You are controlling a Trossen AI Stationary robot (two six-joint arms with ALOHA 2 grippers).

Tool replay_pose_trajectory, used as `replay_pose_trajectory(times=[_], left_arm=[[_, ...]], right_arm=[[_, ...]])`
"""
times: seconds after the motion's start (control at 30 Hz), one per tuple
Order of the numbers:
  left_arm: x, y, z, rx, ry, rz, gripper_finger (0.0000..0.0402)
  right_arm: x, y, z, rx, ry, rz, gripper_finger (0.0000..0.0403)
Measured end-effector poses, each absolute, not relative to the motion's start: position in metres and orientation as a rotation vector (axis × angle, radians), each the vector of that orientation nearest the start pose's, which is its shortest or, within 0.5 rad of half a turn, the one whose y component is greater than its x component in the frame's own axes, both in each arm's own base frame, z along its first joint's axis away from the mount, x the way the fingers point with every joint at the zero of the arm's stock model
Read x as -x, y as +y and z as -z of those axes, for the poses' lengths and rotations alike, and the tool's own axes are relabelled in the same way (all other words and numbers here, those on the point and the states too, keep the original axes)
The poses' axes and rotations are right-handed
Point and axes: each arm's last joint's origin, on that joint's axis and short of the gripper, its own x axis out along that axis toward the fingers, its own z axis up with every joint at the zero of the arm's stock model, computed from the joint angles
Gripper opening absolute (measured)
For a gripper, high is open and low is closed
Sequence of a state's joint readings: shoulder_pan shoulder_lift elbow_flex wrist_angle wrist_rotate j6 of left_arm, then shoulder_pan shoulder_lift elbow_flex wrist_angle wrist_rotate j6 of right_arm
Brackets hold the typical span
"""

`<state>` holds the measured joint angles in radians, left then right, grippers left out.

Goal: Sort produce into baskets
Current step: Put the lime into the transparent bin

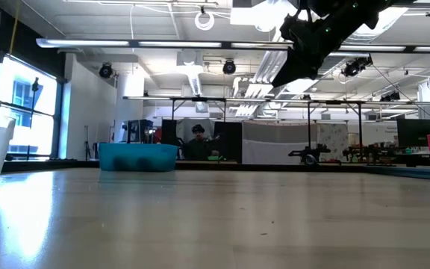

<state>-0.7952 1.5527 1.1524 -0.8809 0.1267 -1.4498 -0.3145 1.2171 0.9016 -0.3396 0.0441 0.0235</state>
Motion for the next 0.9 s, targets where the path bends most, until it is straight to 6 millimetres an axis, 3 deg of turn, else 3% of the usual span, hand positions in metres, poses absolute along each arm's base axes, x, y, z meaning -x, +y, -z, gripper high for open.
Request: replay_pose_trajectory(times=[0.2,0.4,0.63,0.9], left_arm=[[-0.199,-0.199,-0.206,0.761,1.523,-0.334,0.0088],[-0.201,-0.196,-0.187,0.825,1.490,-0.310,0.0088],[-0.197,-0.190,-0.181,0.818,1.518,-0.377,0.0094],[-0.199,-0.190,-0.182,0.825,1.533,-0.338,0.0160]], right_arm=[[-0.244,-0.081,-0.273,-0.114,0.648,0.355,0.0000],[-0.244,-0.080,-0.273,-0.113,0.649,0.354,0.0000],[-0.244,-0.080,-0.273,-0.113,0.650,0.354,0.0000],[-0.244,-0.080,-0.273,-0.106,0.650,0.352,0.0000]])
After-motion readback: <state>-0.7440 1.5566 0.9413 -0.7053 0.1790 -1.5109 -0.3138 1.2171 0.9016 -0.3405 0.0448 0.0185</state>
